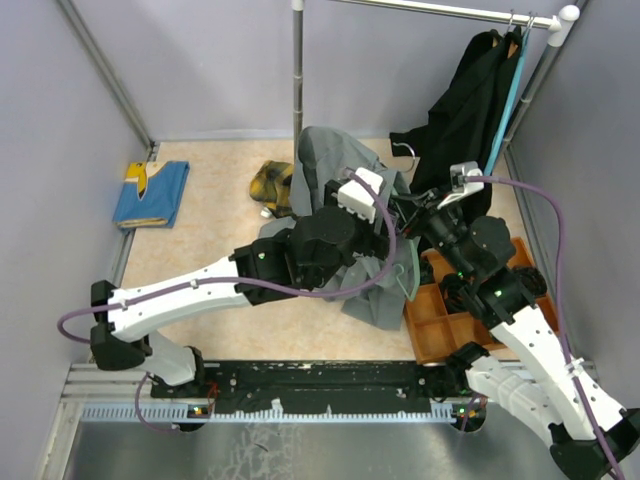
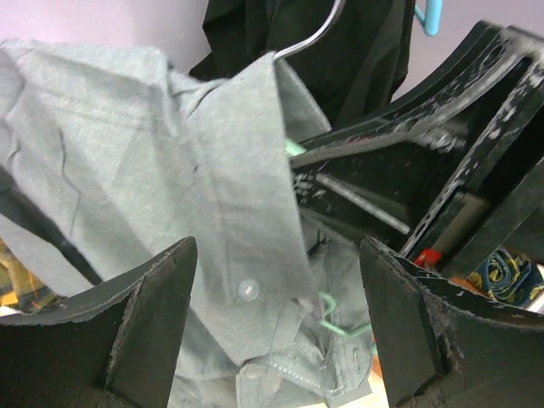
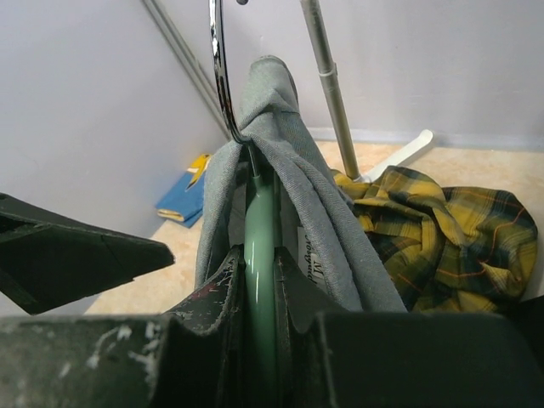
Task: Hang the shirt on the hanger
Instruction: Hang the shirt on the hanger.
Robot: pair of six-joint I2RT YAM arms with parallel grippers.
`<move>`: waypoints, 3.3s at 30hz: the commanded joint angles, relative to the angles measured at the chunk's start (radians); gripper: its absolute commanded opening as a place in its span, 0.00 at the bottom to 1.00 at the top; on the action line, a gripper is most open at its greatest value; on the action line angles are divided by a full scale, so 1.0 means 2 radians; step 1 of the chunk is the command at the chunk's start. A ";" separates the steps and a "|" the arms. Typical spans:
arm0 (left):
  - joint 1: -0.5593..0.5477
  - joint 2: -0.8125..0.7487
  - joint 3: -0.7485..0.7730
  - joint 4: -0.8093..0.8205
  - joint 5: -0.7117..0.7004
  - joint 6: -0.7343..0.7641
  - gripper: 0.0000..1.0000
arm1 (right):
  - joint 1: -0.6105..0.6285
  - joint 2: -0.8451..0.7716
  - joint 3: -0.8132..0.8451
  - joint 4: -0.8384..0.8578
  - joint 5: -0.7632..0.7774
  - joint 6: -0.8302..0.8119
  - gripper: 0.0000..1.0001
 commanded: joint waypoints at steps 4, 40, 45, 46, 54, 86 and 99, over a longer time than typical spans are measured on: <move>-0.001 -0.087 -0.094 0.041 0.010 0.002 0.84 | -0.003 -0.008 0.015 0.076 0.012 0.002 0.00; 0.001 0.010 -0.040 0.053 -0.102 0.040 0.37 | -0.003 -0.019 -0.001 0.088 -0.007 0.028 0.00; 0.001 0.002 -0.036 0.058 -0.075 0.041 0.16 | -0.003 -0.017 -0.004 0.093 -0.011 0.031 0.00; 0.000 0.000 -0.036 0.061 -0.064 0.042 0.10 | -0.002 -0.016 -0.004 0.094 -0.011 0.032 0.00; -0.009 -0.016 -0.025 0.070 0.036 0.056 0.00 | -0.002 -0.008 -0.011 0.109 -0.006 0.030 0.00; -0.076 -0.121 -0.135 0.096 -0.040 0.014 0.58 | -0.002 -0.044 -0.047 0.252 0.013 0.081 0.00; -0.075 -0.232 -0.171 0.049 -0.015 0.040 0.91 | -0.003 -0.078 -0.063 0.288 -0.053 0.064 0.00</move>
